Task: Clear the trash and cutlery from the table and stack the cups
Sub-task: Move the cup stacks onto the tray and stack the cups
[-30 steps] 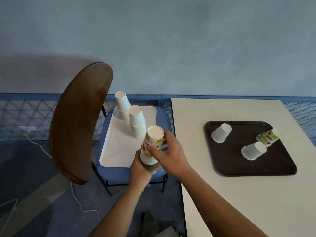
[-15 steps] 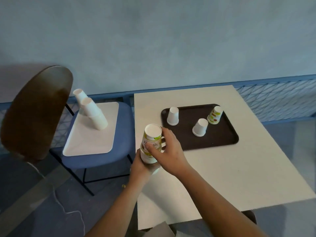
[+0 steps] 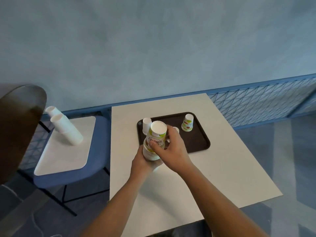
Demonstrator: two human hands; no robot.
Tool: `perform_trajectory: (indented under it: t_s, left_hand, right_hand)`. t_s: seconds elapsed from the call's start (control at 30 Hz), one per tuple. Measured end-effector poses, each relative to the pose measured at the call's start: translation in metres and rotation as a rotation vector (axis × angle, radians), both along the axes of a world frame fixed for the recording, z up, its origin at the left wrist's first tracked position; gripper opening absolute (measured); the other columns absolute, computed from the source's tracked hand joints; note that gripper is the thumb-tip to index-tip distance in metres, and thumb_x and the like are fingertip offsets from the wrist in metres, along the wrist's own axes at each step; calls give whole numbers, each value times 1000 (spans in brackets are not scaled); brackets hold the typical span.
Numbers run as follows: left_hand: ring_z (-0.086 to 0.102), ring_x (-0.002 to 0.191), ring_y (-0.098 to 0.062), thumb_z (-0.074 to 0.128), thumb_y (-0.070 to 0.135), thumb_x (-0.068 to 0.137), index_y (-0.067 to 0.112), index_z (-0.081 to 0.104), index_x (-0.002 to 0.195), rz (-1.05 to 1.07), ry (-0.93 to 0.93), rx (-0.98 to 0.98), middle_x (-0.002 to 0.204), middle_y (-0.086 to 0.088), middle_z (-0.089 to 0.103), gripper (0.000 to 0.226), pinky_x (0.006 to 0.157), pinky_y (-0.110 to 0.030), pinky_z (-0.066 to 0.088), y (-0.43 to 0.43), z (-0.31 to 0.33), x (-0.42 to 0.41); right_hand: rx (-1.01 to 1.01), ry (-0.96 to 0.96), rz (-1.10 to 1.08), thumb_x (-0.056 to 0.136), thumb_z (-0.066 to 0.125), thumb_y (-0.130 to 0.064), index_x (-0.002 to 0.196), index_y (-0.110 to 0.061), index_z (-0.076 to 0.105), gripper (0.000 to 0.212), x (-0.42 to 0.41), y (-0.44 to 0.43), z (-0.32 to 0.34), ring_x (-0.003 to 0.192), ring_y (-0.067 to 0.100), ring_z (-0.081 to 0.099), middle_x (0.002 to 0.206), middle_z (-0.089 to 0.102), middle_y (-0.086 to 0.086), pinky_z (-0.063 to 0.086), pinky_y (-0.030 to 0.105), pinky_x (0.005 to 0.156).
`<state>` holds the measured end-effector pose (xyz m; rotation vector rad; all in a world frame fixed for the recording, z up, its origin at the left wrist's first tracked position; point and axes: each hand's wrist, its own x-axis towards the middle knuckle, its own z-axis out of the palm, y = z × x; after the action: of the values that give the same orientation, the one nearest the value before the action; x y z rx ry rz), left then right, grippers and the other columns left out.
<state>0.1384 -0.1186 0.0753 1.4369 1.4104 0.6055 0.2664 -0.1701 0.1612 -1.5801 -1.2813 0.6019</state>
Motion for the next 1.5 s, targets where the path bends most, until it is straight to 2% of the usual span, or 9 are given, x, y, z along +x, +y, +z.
perform_trajectory:
  t_s: [0.13, 0.27, 0.43, 0.67, 0.87, 0.97, 1.07, 1.27, 1.5]
  left_hand:
    - [62, 95, 8, 97, 40, 60, 47, 53, 120, -37, -13, 53, 104, 26, 68, 75, 71, -16, 46, 31, 14, 17]
    - [63, 97, 1, 97, 32, 66, 45, 53, 121, -91, -26, 71, 105, 23, 69, 71, 76, -22, 48, 60, 21, 31]
    - [60, 95, 5, 95, 27, 70, 42, 52, 123, -153, -35, 61, 106, 23, 66, 70, 75, -15, 44, 82, 20, 40]
    - [64, 101, -4, 94, 29, 71, 40, 54, 123, -175, 5, 38, 108, 19, 68, 67, 77, -18, 46, 92, 16, 48]
    - [65, 105, -9, 93, 32, 72, 38, 54, 128, -147, 24, 26, 113, 16, 68, 69, 85, -25, 50, 90, 15, 60]
    - [65, 104, -9, 93, 33, 72, 37, 55, 127, -122, 39, 17, 111, 16, 68, 68, 79, -20, 49, 88, 17, 67]
    - [64, 105, -9, 93, 32, 73, 36, 54, 127, -95, 57, 13, 111, 15, 68, 67, 88, -28, 51, 84, 21, 80]
    - [63, 101, -3, 93, 36, 73, 40, 50, 125, -60, 72, 0, 111, 17, 66, 67, 86, -27, 47, 76, 17, 110]
    - [66, 108, -4, 93, 40, 66, 41, 56, 127, 8, 65, -24, 116, 17, 71, 71, 88, -30, 52, 69, 2, 135]
  right_hand:
    - [27, -59, -39, 78, 80, -48, 131, -33, 52, 61, 22, 27, 8, 114, 7, 56, 120, 55, -16, 53, 38, 95]
    - [-2, -110, -57, 80, 78, -49, 133, -29, 52, 62, 46, 55, 17, 114, 5, 57, 123, 58, -14, 55, 36, 95]
    - [-26, -111, -78, 81, 78, -48, 129, -30, 54, 57, 66, 80, 22, 110, 4, 61, 120, 61, -14, 58, 35, 91]
    - [-74, -100, -66, 77, 74, -58, 126, -29, 55, 60, 86, 97, 16, 105, 6, 65, 114, 65, -13, 62, 36, 85]
    - [-154, -59, 18, 76, 81, -54, 124, -30, 56, 59, 103, 104, 3, 104, 4, 66, 113, 67, -16, 61, 35, 88]
    - [-180, -45, 51, 76, 81, -53, 121, -29, 59, 56, 114, 109, 1, 101, 2, 67, 110, 69, -15, 61, 33, 87]
    - [-164, -55, 62, 76, 81, -54, 118, -29, 60, 54, 129, 111, 3, 99, 2, 67, 107, 70, -15, 61, 33, 85]
    - [-123, -12, 100, 77, 81, -51, 123, -26, 59, 56, 161, 112, 5, 102, 5, 67, 112, 69, -13, 61, 32, 87]
    - [-94, 18, 116, 77, 82, -48, 126, -25, 58, 59, 190, 116, 6, 103, 5, 67, 114, 68, -12, 60, 27, 86]
